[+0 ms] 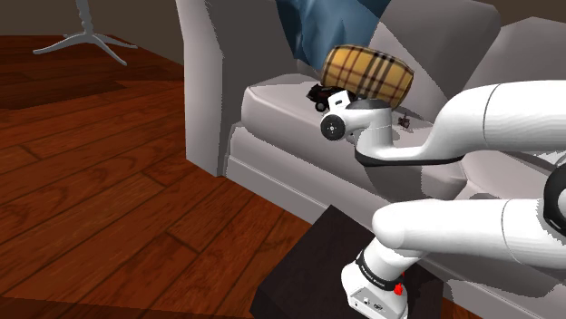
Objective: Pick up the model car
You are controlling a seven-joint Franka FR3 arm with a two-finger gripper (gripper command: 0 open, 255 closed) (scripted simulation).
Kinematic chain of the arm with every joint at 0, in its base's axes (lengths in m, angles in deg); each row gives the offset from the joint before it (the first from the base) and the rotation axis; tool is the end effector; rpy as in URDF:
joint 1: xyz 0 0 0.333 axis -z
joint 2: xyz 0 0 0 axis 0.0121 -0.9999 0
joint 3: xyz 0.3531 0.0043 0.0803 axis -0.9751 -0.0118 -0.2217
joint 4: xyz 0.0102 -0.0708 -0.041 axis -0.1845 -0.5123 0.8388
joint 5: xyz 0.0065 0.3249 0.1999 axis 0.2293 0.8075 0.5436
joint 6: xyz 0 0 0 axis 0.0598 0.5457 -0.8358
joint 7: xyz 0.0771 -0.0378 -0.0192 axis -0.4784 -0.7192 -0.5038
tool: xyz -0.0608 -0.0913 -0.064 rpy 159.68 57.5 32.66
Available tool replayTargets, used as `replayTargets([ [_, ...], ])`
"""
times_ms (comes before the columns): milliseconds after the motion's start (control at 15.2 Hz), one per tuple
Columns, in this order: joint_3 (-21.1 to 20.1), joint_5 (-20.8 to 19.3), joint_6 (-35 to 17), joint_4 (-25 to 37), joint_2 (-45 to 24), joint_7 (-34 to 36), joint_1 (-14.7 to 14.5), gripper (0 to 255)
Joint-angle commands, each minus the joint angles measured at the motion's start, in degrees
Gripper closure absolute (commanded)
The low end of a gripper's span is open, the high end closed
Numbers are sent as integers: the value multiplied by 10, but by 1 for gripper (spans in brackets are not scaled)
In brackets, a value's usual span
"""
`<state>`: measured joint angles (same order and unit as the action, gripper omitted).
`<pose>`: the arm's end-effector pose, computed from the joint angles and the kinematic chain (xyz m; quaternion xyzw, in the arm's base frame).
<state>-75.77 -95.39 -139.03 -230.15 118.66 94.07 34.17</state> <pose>0.2823 -0.1409 0.4776 0.7558 0.0413 0.0425 0.6521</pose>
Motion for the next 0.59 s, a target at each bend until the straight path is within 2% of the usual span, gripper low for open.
replayTargets([
  [0,1,-2,-3,0,-7,4,2,255],
  [396,2,-3,-3,0,-8,5,2,255],
  [528,7,4,-5,6,2,-14,0,255],
])
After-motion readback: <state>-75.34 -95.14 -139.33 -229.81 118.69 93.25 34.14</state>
